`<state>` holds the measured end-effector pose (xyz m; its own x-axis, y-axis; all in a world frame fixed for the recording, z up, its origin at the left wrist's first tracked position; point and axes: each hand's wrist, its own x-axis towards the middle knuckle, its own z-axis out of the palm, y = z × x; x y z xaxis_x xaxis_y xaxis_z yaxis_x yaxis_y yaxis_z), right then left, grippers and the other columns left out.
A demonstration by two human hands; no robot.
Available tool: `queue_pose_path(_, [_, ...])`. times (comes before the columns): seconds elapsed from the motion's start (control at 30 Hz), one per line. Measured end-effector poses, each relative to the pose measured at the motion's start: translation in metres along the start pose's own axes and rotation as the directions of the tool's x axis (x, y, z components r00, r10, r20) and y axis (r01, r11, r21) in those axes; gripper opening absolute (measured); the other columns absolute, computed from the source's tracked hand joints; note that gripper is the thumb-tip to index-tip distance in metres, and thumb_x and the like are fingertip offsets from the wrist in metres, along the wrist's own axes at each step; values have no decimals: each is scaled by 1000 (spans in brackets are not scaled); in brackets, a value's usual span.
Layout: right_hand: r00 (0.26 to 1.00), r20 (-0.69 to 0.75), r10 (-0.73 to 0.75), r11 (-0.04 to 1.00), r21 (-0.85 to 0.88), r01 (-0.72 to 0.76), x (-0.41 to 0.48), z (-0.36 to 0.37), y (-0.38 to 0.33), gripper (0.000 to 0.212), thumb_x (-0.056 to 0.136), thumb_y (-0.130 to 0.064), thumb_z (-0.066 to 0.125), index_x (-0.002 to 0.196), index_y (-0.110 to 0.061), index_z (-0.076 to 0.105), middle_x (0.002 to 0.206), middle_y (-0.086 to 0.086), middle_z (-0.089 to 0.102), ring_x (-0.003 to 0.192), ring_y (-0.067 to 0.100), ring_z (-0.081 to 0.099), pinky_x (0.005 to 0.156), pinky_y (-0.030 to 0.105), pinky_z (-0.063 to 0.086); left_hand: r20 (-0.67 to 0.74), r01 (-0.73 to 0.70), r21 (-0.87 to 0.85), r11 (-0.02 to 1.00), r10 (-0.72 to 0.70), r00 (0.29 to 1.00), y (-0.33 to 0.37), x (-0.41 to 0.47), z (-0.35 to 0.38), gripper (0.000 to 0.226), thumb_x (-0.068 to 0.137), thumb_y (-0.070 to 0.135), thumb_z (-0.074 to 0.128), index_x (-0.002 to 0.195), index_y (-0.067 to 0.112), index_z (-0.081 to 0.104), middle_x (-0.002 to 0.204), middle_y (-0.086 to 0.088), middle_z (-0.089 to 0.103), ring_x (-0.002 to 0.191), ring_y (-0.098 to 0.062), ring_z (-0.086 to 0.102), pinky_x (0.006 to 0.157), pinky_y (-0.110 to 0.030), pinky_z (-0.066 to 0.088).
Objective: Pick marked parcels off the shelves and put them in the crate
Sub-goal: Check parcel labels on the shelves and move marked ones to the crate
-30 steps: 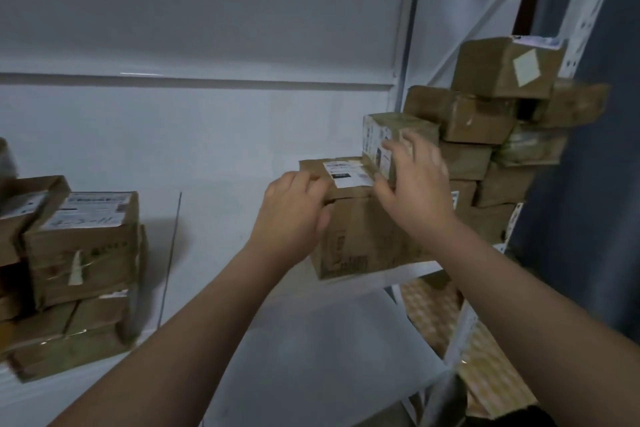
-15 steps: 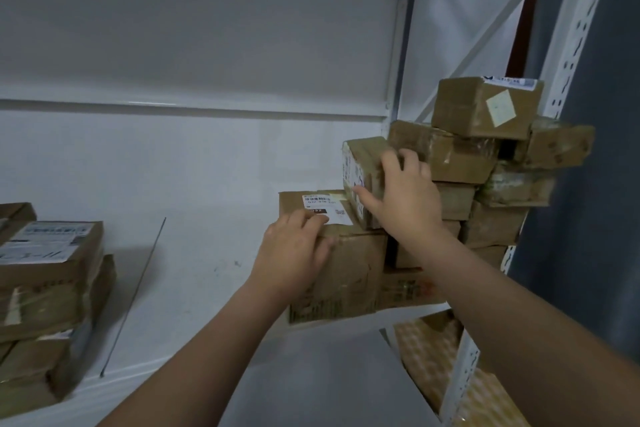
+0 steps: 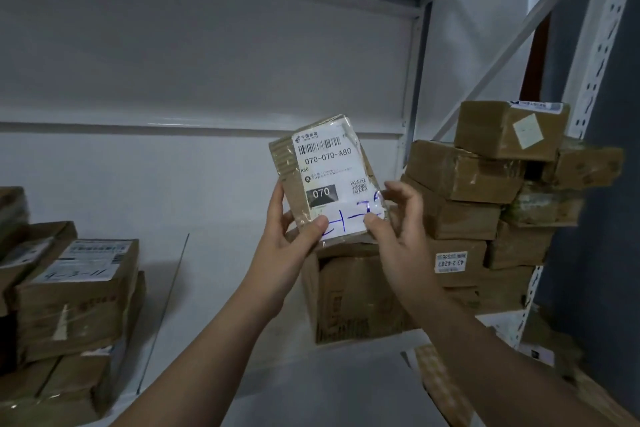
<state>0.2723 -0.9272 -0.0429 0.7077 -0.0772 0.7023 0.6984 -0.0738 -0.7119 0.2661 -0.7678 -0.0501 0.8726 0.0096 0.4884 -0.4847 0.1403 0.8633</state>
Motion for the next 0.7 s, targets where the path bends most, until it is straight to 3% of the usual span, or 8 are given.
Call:
queue_pose_path(0.07, [997, 72, -17, 999, -50, 21, -4, 7, 0, 50, 94, -4, 53, 124, -41, 39, 126, -3, 48, 105, -9, 55, 75, 10, 48, -12, -31, 35, 999, 32, 999, 2, -2, -11, 76, 87, 16, 64, 144, 45, 23, 126, 4, 60, 109, -10, 62, 90, -32, 53])
queue_pose_path(0.23, [994, 103, -24, 997, -68, 31, -11, 29, -3, 46, 83, -15, 48, 121, -42, 42, 129, 0, 44, 107, -18, 47, 77, 0, 40, -18, -86, 88, 992, 88, 996, 1, -9, -32, 73, 88, 13, 64, 144, 43, 27, 127, 3, 60, 112, -14, 60, 85, -32, 55])
queue_pose_path(0.33, [994, 109, 20, 999, -32, -17, -11, 38, -2, 48, 81, -17, 46, 122, -42, 44, 132, 1, 45, 109, -12, 49, 80, 4, 42, -25, -95, 117, 988, 99, 995, 5, -12, -39, 66, 95, 9, 51, 145, 42, 24, 127, 4, 60, 107, -10, 63, 77, -20, 53])
queue_pose_path(0.43, [987, 154, 37, 999, 0, -38, -12, 49, 0, 46, 83, -20, 45, 122, -44, 43, 132, 0, 47, 116, 1, 51, 90, 18, 48, -64, -113, 146, 983, 123, 990, 10, -16, -50, 59, 98, 12, 44, 145, 42, 25, 128, 7, 59, 105, -8, 64, 75, -14, 51])
queue_pose_path(0.5, [979, 200, 49, 998, 40, -58, -15, 61, 1, 41, 90, -19, 53, 120, -44, 41, 131, -1, 48, 113, 1, 54, 86, 19, 50, -133, -133, 236, 963, 167, 977, 12, -19, -61, 53, 97, 24, 49, 141, 46, 30, 128, 9, 55, 107, -12, 62, 78, -19, 53])
queue_pose_path(0.57, [968, 245, 62, 995, 62, -79, -19, 77, 3, 48, 89, -12, 64, 118, -42, 38, 129, -3, 50, 108, -2, 57, 78, 12, 50, -195, -124, 356, 926, 203, 960, 14, -26, -75, 54, 93, 33, 56, 141, 43, 34, 128, 5, 52, 107, -13, 61, 79, -23, 55])
queue_pose_path(0.7, [971, 234, 52, 998, 32, -61, -27, 118, 3, 58, 80, -21, 75, 117, -46, 38, 129, -5, 50, 110, 1, 56, 80, 14, 51, -260, -71, 435, 898, 201, 945, 31, -47, -110, 63, 82, 39, 61, 139, 32, 33, 124, 11, 55, 99, 2, 60, 75, -10, 49])
